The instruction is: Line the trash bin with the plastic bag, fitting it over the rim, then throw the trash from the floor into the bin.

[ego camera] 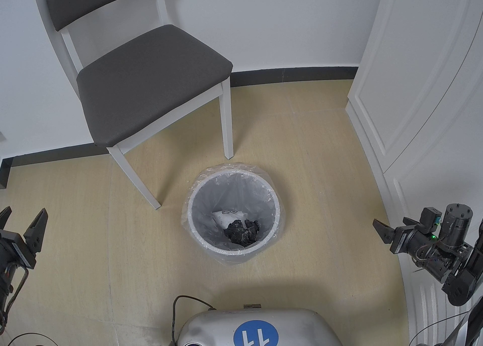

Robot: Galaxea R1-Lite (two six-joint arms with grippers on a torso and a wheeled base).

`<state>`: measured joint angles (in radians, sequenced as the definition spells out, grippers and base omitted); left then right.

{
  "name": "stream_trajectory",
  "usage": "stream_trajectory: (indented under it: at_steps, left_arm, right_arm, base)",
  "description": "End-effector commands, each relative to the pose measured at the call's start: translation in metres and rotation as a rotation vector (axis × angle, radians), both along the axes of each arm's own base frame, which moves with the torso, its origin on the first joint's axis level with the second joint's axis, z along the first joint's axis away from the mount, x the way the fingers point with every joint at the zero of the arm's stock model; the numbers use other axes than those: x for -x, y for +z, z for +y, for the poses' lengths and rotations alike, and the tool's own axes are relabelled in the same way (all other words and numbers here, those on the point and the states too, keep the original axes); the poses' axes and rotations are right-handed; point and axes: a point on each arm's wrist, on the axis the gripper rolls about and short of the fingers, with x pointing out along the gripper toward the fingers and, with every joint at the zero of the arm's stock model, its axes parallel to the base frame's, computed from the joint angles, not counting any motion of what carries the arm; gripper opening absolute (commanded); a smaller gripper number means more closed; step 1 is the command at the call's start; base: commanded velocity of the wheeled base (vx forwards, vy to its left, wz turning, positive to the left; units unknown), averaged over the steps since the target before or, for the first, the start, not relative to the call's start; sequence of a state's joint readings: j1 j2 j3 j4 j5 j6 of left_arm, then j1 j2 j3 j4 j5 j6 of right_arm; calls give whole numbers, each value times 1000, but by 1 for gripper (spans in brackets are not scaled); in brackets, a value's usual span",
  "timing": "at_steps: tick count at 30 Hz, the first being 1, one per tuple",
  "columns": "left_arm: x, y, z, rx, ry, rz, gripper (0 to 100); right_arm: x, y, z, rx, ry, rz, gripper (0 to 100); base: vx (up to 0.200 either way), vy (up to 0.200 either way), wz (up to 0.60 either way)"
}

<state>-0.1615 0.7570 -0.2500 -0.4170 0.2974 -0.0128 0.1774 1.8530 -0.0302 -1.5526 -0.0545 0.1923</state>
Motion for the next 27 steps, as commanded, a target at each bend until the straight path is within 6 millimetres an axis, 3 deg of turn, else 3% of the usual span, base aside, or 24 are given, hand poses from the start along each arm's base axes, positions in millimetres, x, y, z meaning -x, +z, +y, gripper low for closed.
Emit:
stream_trajectory:
  at_steps: [1,7,10,14,17,21,22,27]
  left_arm:
    - [14,4,2,10,5,-66,100]
    - [15,11,4,9,36,-97,100]
    - [15,17,4,8,66,-119,100]
    - [16,30,5,14,86,-161,100]
    - [18,47,6,18,125,-204,100]
    - [22,55,8,-14,176,-198,100]
    - [30,61,9,-19,177,-227,100]
    - [51,80,12,-74,184,-285,100]
  right_arm:
    - [11,4,13,-6,9,-20,100]
    - [20,18,23,-17,57,-86,100]
    - [29,36,23,-42,68,-176,100]
    - [37,51,14,-25,31,-258,100]
    - [47,69,-5,22,-73,-367,100]
    - [66,90,-18,29,-141,-500,100]
    - [81,98,-22,30,-146,-540,100]
    - [117,117,-27,21,-152,-605,100]
  base:
    - [0,0,0]
    - [0,0,0]
    - [0,0,0]
    - [0,0,0]
    - [0,0,0]
    - [0,0,0]
    - [0,0,0]
    - [0,0,0]
